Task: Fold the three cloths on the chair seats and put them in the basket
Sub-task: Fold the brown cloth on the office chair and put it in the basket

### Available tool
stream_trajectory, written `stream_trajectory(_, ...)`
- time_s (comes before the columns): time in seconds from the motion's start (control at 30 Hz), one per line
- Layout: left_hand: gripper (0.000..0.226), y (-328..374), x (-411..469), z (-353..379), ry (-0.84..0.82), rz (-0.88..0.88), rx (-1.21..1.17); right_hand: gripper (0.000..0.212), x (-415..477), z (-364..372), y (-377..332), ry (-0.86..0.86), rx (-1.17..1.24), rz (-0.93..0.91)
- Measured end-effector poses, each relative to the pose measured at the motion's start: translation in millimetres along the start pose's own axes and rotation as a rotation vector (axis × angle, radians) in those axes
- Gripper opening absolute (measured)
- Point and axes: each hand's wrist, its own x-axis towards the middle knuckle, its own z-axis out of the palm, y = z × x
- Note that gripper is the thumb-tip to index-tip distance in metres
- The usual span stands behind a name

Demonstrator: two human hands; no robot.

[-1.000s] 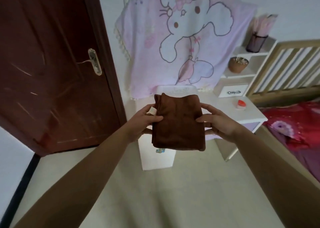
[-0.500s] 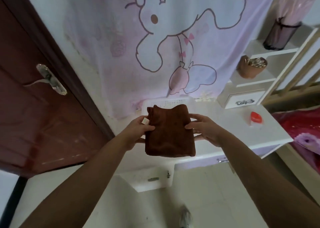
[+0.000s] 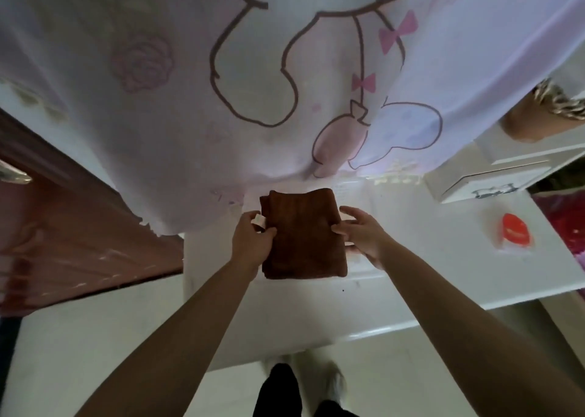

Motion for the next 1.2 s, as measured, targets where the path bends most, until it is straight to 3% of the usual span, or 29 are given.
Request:
stream_trajectory(0.23, 0.037, -27.0, 39.0, 25.8, -0.039, 0.055, 0.256, 0.057, 53.7, 14.1, 35.3, 0.063, 0.037, 0.106)
stream_trajectory(0.43, 0.073, -24.8, 42.2, 28.3, -0.179, 0.053, 0.486, 0.056, 58.8, 16.7, 45.6, 0.108, -0.026, 0.139)
stream_trajectory(0.6, 0.087, -19.1, 41.3, 22.4, -0.252, 0.012, 0.527, 0.070, 49.2, 8.8, 32.8, 0.007, -0.134, 0.219)
stream_trajectory(0.8, 0.080, -24.0, 38.4, 26.0, -0.093, 0.114, 0.518, 0.077, 47.5, 15.9, 47.2, 0.039, -0.137, 0.080)
stream_trajectory(0.93, 0.084, -29.4, 31.6, 31.6, -0.131, 0.125, 0.630, 0.077, 53.3, 20.7, 47.6, 0.065, -0.506, 0.046)
stream_trajectory(1.03, 0.078, -28.4, 32.3, 28.9, -0.188, 0.385, 0.865, 0.085, 48.2, 16.0, 29.6, 0.020, -0.911, -0.111)
stream_trajectory(1.1, 0.077, -23.7, 40.6, 24.1, -0.371, 0.518, 1.003, 0.093, 45.3, 11.2, 17.8, -0.074, -1.063, -0.231)
stream_trajectory(1.2, 0.100, -16.1, 58.9, 16.5, -0.655, 0.389, 1.187, 0.113, 48.5, 13.8, 9.3, -0.223, -1.237, -0.304)
